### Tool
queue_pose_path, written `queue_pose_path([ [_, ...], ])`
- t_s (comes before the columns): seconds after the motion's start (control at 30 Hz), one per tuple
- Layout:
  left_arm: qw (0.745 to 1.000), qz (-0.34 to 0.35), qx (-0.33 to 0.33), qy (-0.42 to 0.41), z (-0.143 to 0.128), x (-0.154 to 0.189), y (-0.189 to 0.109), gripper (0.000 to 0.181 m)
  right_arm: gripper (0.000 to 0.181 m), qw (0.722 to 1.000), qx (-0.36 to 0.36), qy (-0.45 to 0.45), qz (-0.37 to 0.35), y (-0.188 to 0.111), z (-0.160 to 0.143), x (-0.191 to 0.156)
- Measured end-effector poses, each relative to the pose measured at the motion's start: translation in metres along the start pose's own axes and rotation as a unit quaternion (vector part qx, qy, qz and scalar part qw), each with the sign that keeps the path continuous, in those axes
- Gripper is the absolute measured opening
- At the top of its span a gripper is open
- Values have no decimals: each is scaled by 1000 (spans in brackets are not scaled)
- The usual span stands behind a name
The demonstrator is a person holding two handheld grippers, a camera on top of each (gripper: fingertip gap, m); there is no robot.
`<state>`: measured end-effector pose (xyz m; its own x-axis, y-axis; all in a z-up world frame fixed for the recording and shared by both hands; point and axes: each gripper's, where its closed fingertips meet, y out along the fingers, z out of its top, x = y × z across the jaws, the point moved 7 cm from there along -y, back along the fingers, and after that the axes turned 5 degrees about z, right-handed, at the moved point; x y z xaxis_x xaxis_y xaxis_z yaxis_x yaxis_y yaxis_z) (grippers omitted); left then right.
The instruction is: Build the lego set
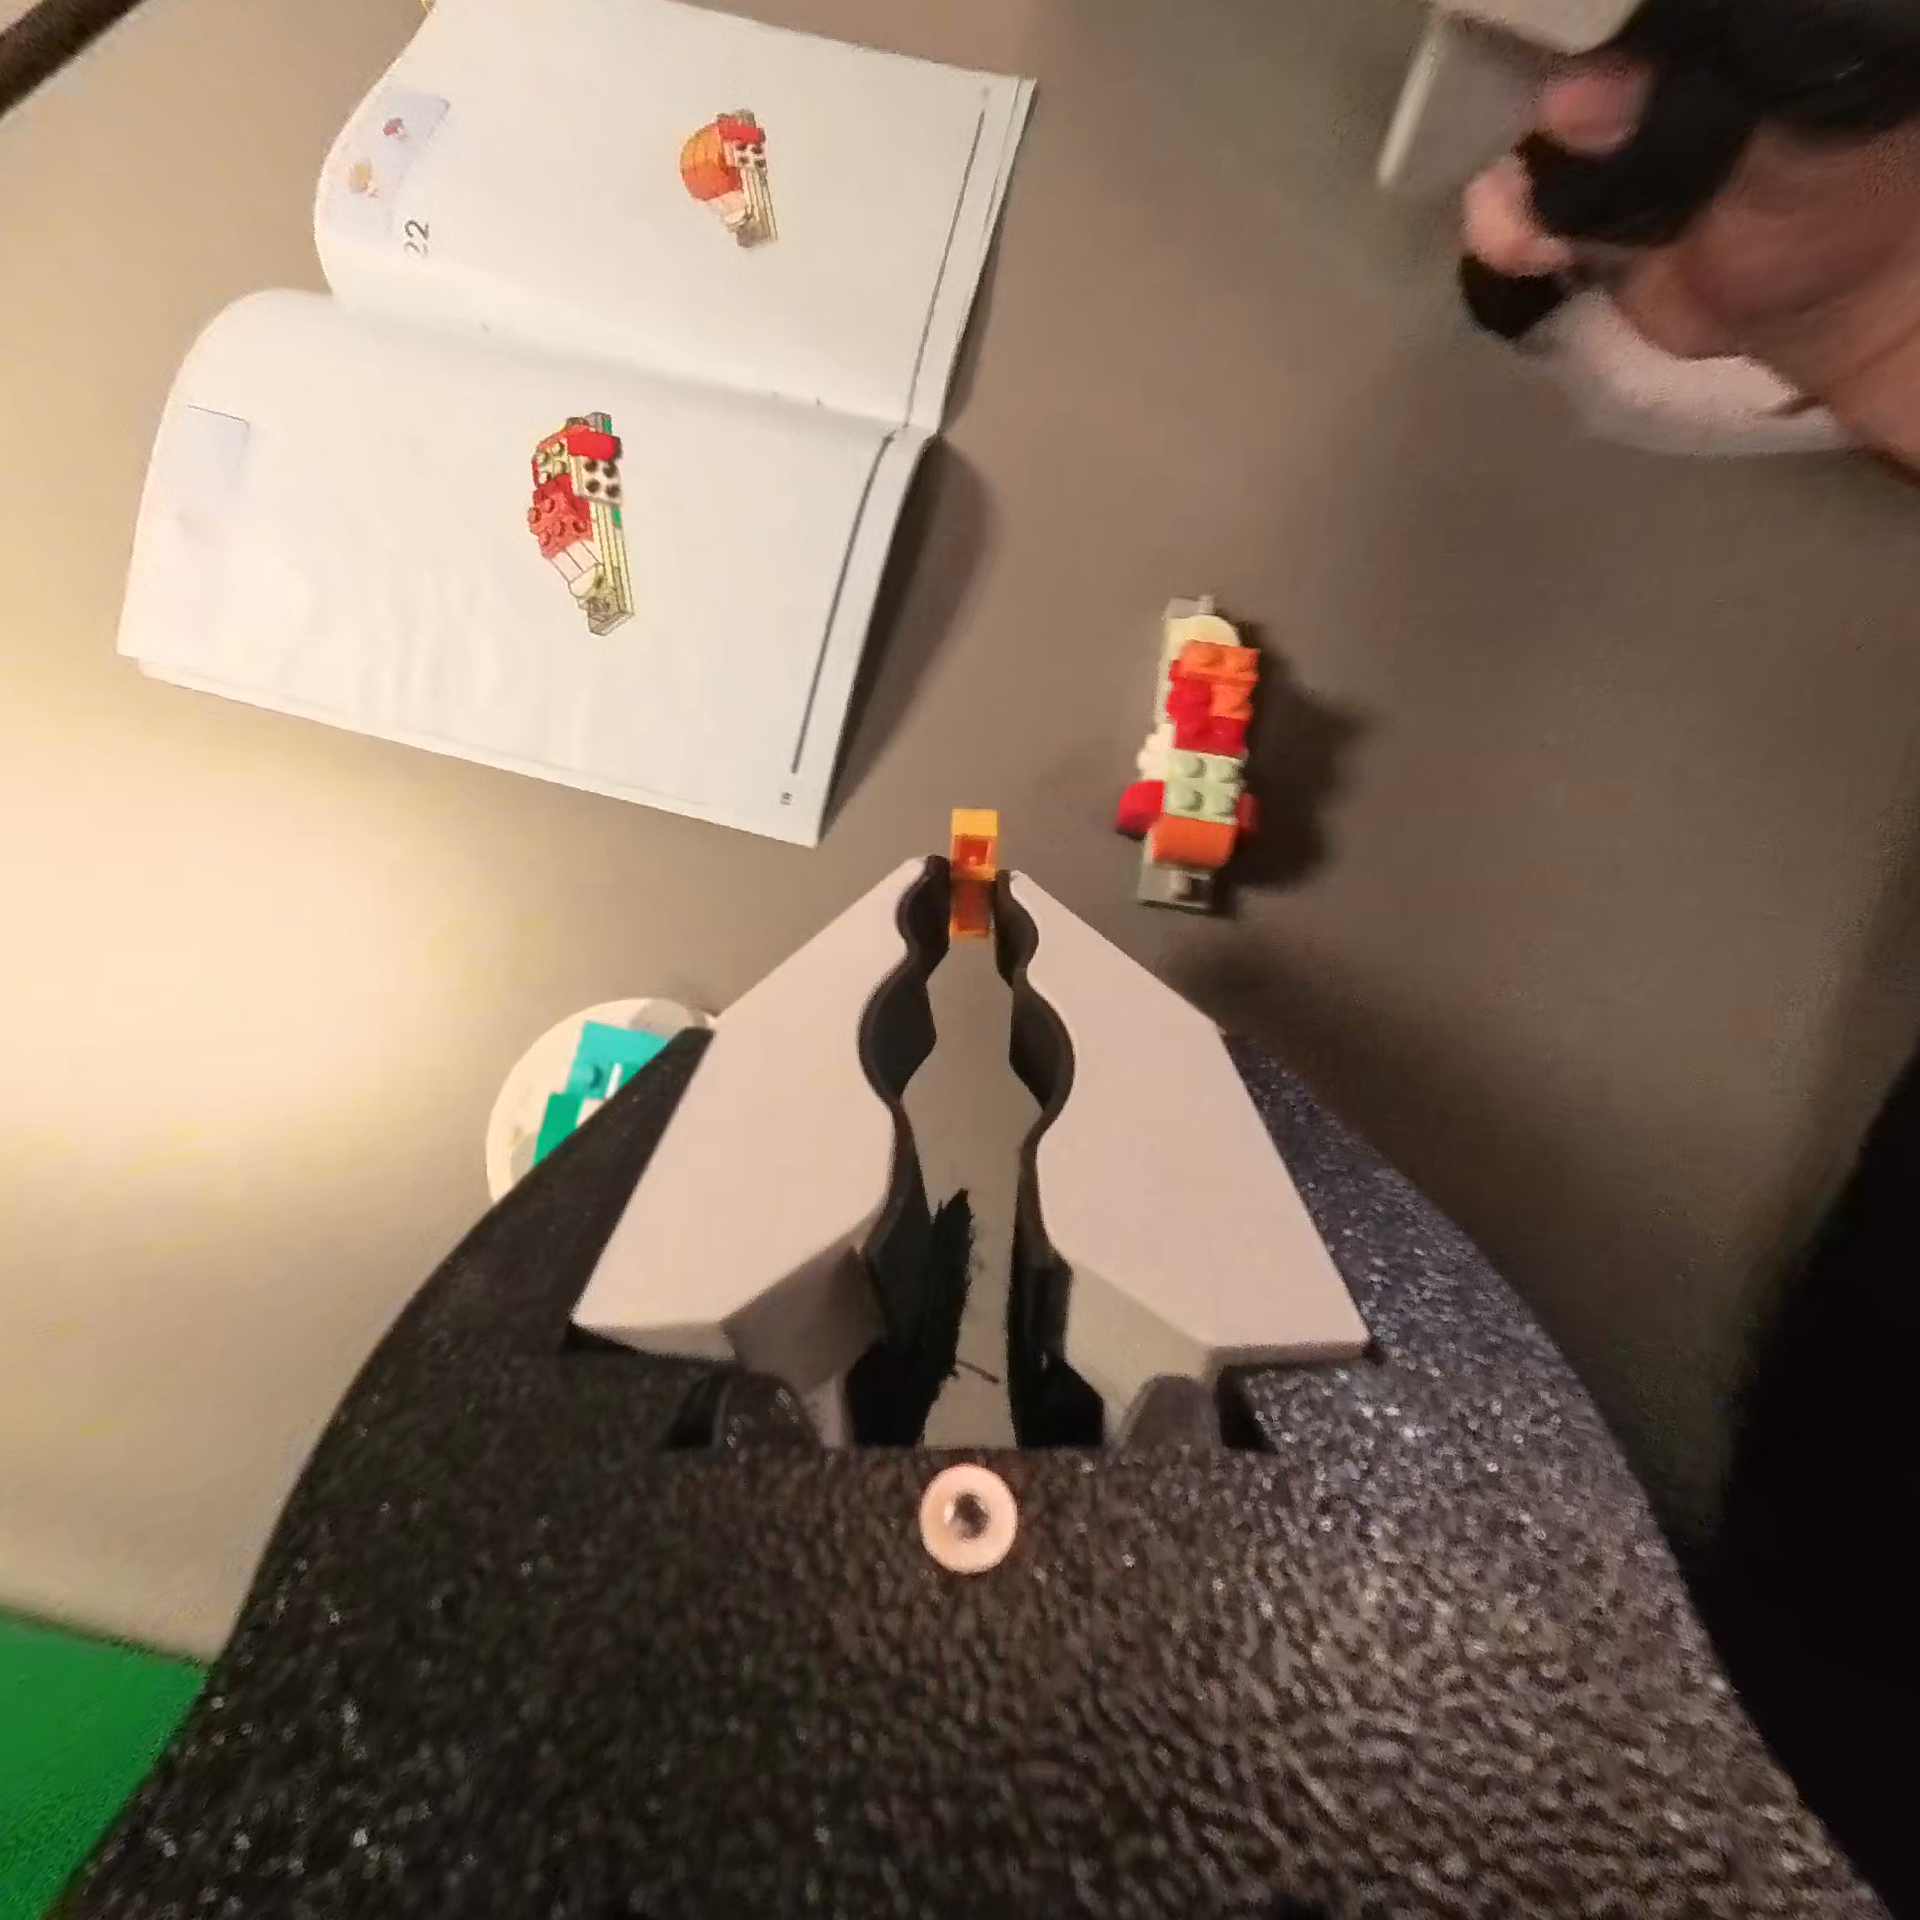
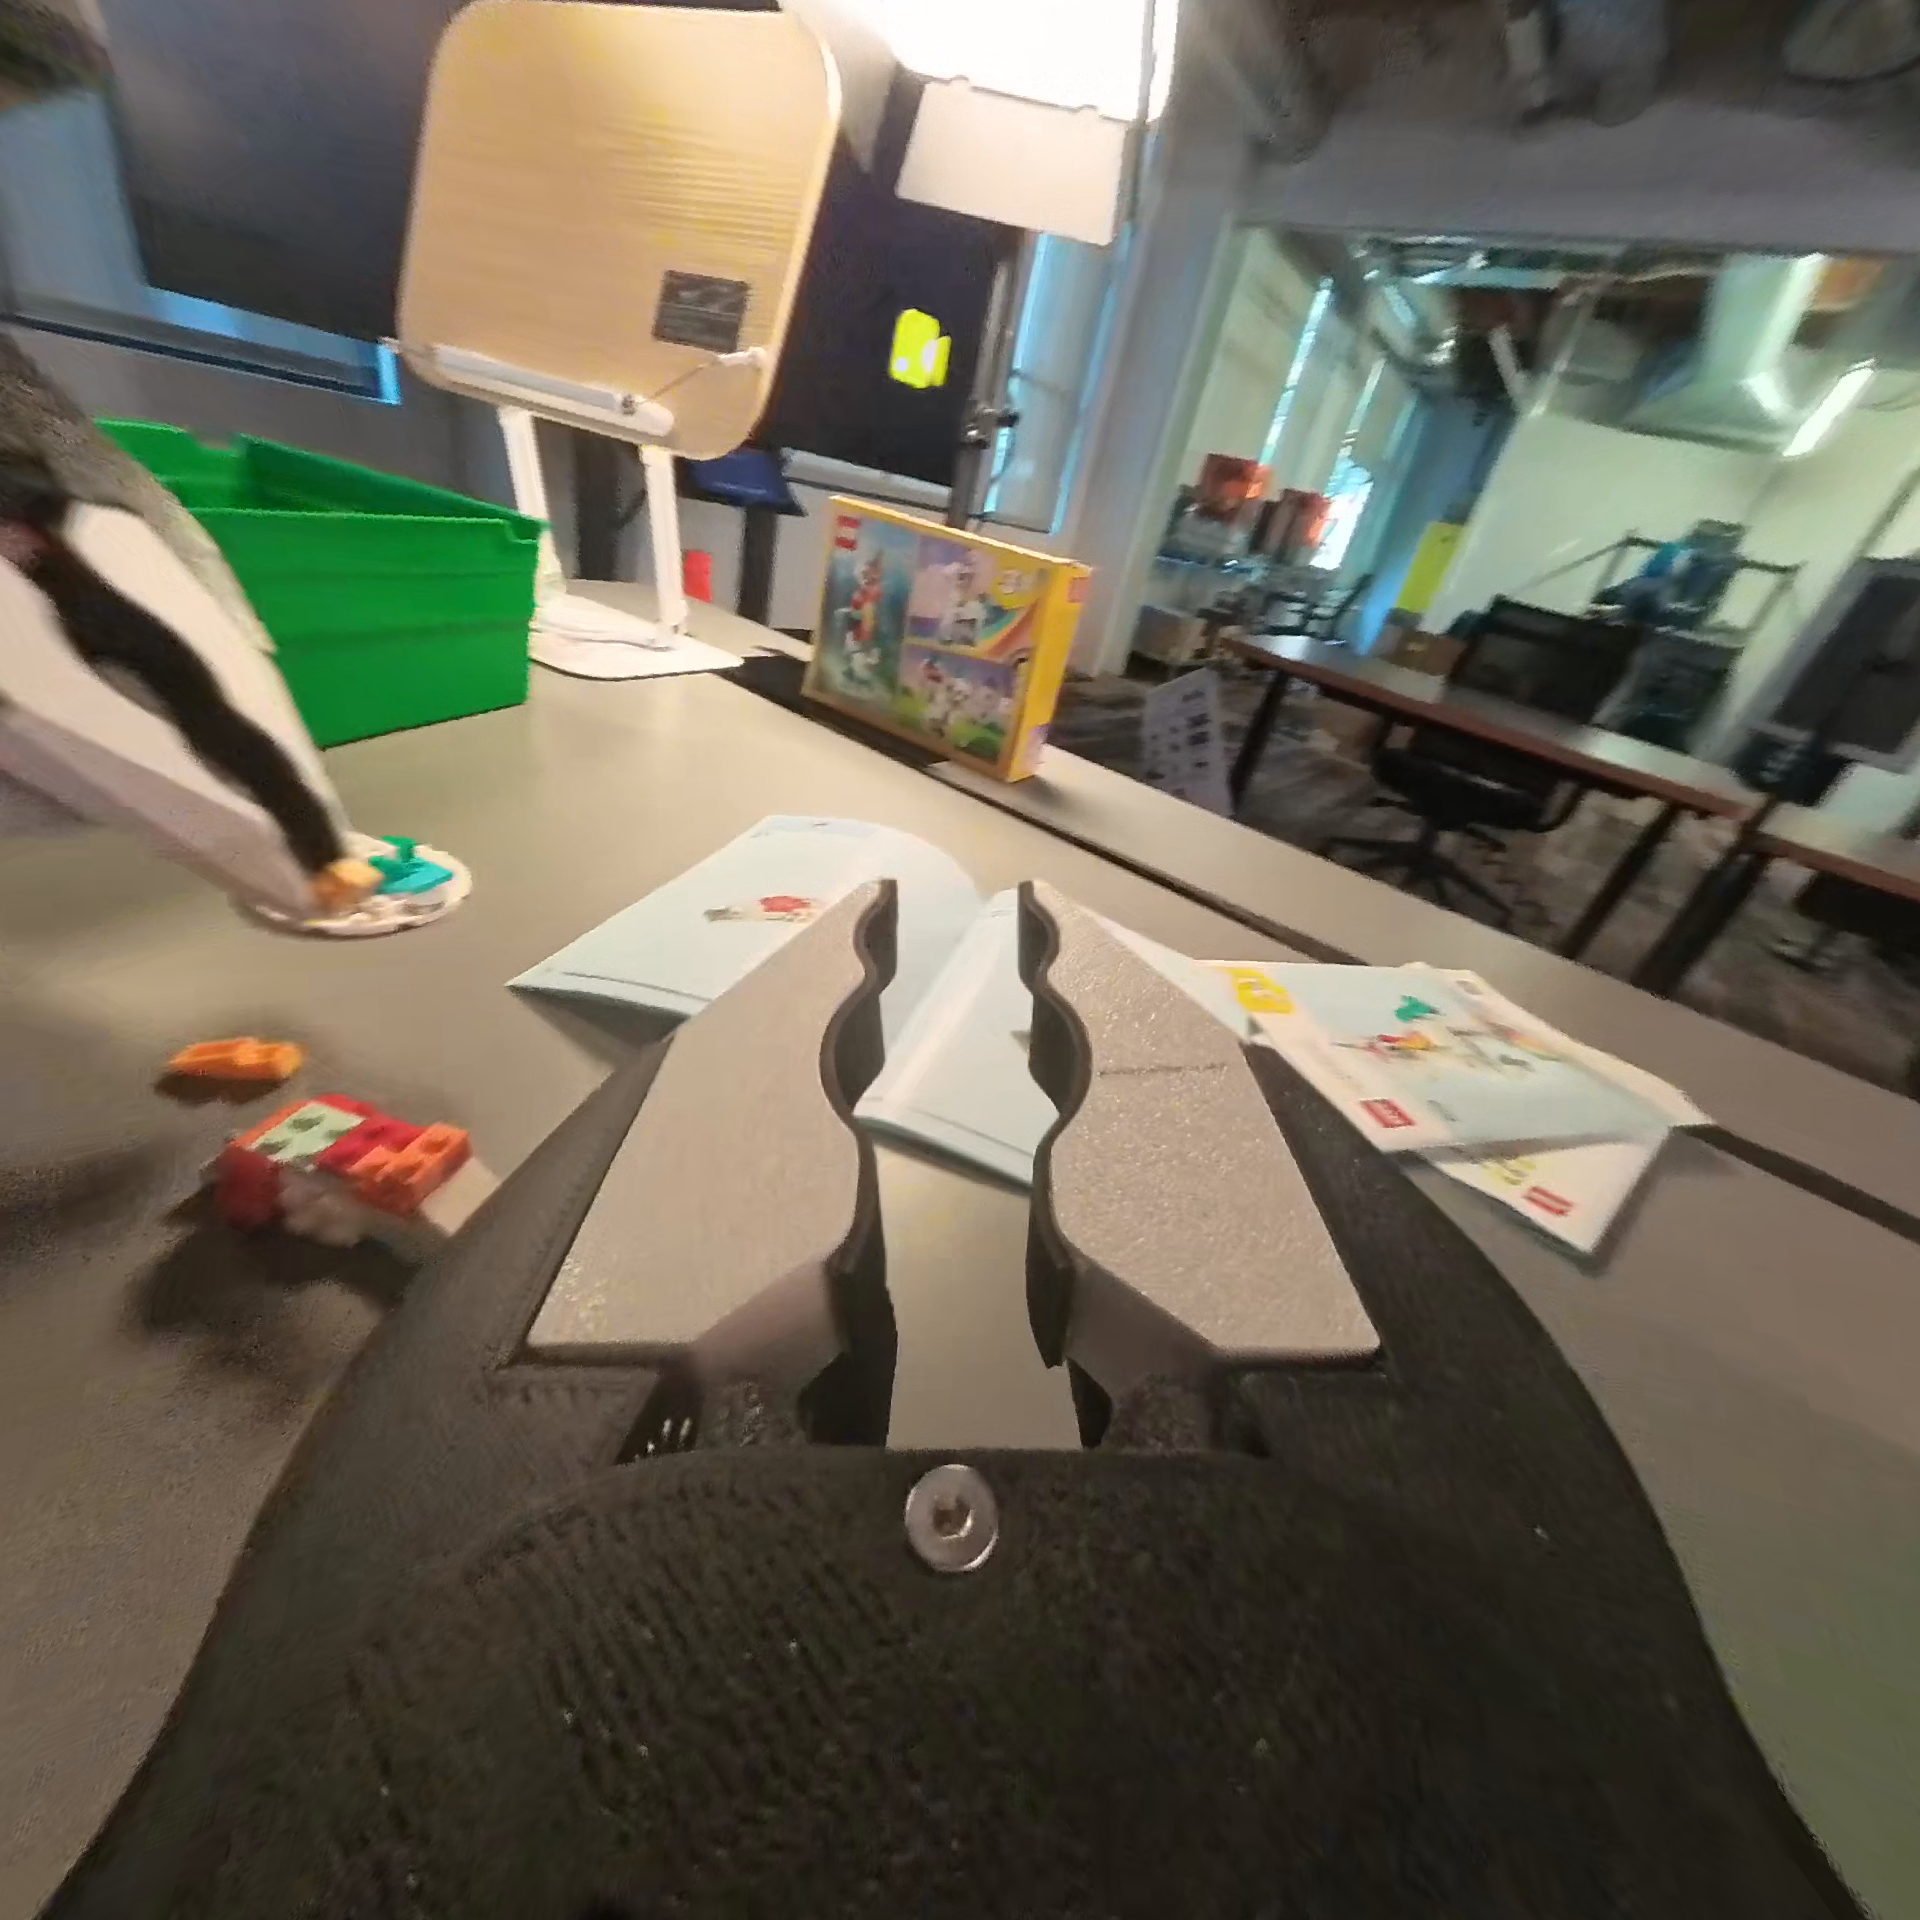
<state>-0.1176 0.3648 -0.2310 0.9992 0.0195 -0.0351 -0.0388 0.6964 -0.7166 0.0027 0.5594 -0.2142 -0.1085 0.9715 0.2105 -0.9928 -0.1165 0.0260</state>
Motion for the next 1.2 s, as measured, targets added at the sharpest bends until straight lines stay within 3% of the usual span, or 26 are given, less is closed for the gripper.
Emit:
queue_pose_path([
  [0.17, 998, 25, -52, 21, -6, -5, 27, 6, 25, 999, 6, 16, 49, -4, -1, -3],
  [0.27, 999, 12, -27, 25, 3, 0, 31, 6, 26, 996, 1, 28, 84, -4, -2, -6],
  [0.33, 999, -18, 37, 22, 15, 6, 28, 6, 26, 990, -4, 51, 131, -1, 0, -12],
  [0.4, 985, -91, 150, 3, 32, 18, 17, 5, 21, 975, -13, 100, 197, 3, 6, -22],
  [0.47, 948, -185, 254, -48, 45, 29, 2, 6, 16, 953, -7, 159, 258, 6, 15, -35],
  [0.53, 909, -258, 311, -101, 51, 35, -8, 6, 15, 940, 29, 199, 275, 9, 28, -44],
  [0.6, 897, -285, 320, -110, 51, 40, -9, 6, 10, 926, 58, 224, 299, 10, 38, -52],
  [0.73, 895, -295, 321, -96, 49, 47, -8, 6, 10, 890, 76, 282, 350, 11, 45, -54],
  [1.03, 898, -289, 321, -82, 47, 46, -8, 6, 15, 884, 29, 263, 385, 9, 37, -59],
  [1.2, 904, -294, 300, -74, 46, 49, -5, 6, 6, 882, 21, 265, 389, 9, 34, -58],
])
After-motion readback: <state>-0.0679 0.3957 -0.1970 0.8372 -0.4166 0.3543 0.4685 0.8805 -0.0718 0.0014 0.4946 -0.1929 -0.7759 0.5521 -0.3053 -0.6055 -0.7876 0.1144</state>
